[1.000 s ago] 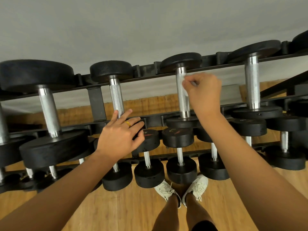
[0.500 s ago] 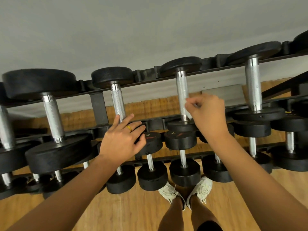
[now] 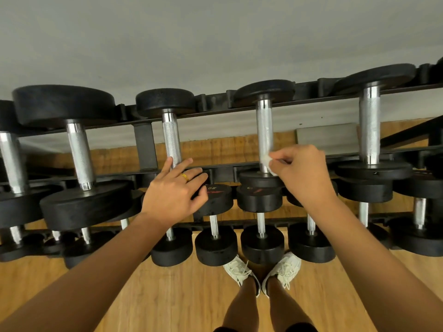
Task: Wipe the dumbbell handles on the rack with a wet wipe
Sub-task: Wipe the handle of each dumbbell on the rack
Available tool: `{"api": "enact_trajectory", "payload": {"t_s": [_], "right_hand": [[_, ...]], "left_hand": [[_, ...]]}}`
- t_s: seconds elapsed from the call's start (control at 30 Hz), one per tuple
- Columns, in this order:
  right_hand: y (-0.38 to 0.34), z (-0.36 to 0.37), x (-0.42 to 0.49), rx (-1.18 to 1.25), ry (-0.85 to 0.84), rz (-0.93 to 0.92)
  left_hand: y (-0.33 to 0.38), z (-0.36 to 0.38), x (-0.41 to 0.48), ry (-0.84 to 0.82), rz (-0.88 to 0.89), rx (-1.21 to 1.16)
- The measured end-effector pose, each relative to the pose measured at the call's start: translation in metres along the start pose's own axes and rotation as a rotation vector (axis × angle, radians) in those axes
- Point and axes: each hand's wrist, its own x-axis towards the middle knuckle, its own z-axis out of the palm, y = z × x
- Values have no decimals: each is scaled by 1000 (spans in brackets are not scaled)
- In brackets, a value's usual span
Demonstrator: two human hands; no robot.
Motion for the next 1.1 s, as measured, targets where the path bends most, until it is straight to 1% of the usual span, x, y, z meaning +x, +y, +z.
{"api": "enact_trajectory", "payload": {"t_s": [0.1, 0.17, 0.3, 0.37, 0.43, 0.57, 0.67, 0.8, 0.97, 1.1], "right_hand": [[-7, -3, 12, 56, 57, -2], [-8, -1, 9, 53, 65, -16], [2, -5, 2, 39, -77, 18], [2, -11, 10, 43, -114, 34], [-4, -16, 17, 77, -60, 2], [-21, -15, 32, 167, 211, -121], [-27, -6, 51, 141, 308, -192], [-27, 4, 66, 49, 346, -233], [-13, 10, 52, -60, 302, -262], [-14, 10, 54, -51, 313, -299]], "left_hand": [[-1, 2, -1, -4, 2, 3], [-1, 3, -1, -15, -5, 9], [0, 2, -2, -27, -11, 11], [1, 1, -2, -28, -10, 13], [1, 1, -2, -21, -12, 16], [2, 3, -2, 2, -10, 24], [2, 3, -3, 27, 0, 22], [3, 4, -2, 35, -3, 21], [2, 6, -3, 44, -5, 20], [1, 7, -3, 61, -5, 23]]}}
